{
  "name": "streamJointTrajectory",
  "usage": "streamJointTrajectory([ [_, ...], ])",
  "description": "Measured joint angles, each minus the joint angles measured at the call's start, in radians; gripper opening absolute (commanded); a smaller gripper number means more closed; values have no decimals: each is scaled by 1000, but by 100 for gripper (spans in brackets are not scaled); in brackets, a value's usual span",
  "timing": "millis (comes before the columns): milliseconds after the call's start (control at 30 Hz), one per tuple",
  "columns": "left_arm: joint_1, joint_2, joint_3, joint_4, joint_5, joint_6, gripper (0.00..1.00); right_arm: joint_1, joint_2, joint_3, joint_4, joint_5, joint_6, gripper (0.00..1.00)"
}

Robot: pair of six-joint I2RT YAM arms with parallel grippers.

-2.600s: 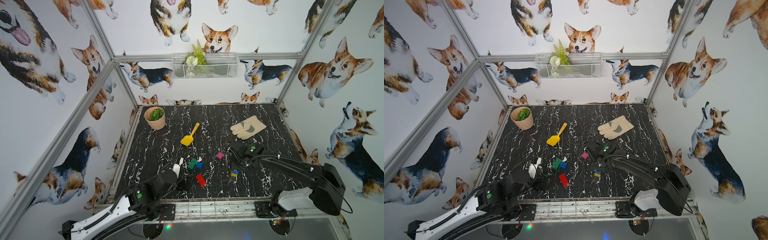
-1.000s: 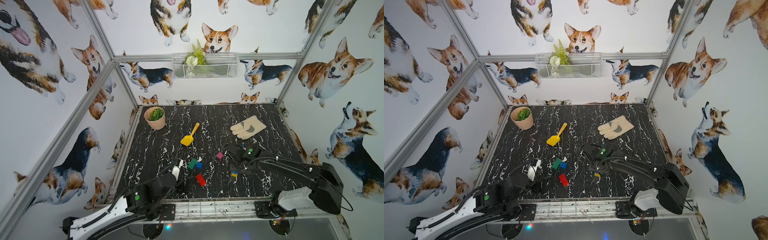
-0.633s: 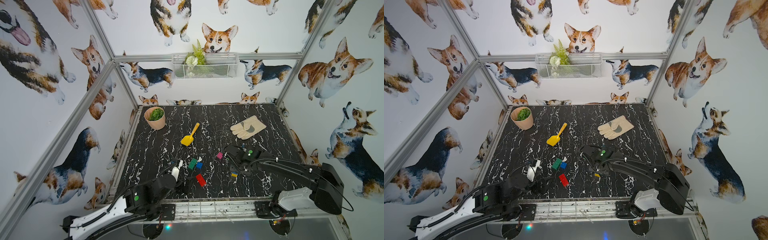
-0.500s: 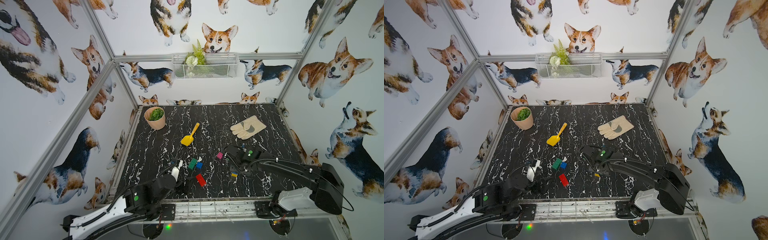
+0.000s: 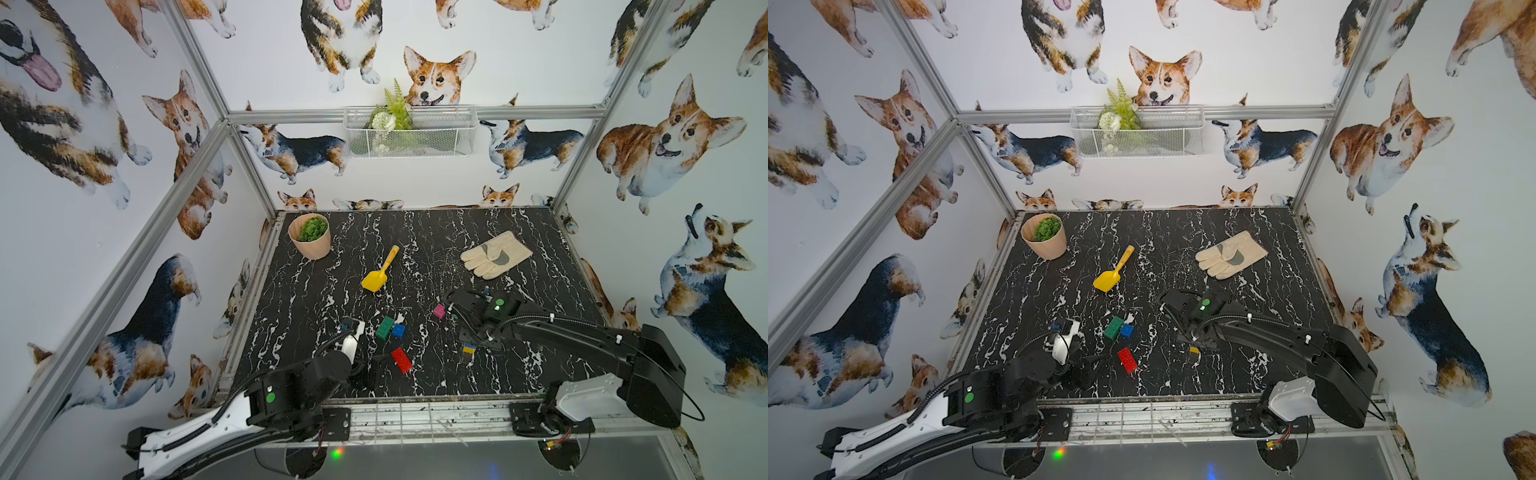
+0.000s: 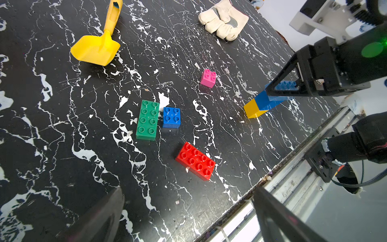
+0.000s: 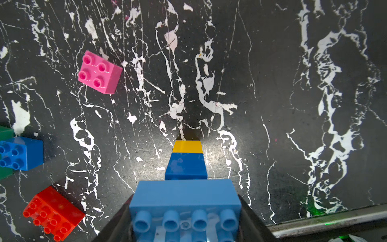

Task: Assemble a spoon with lego
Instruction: Assemble the lego brick with the lego brick.

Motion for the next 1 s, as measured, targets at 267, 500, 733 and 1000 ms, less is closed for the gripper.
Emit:
streamJointTrajectory([
  [267,-10,-6,0,-13,-7,0,100,-6,13,0,-1,-4,-3,24],
  [500,-24,-14,0,-18,-15,-1,100,-7,26,-7,-1,-8,-18,23],
  [733,-36,-26,1,-26,-29,-7,100,-9,33,-7,-5,-11,-25,25],
  [1000,-40,-26,2,-30,-37,-10,100,-8,37,6,-9,-12,-25,34],
])
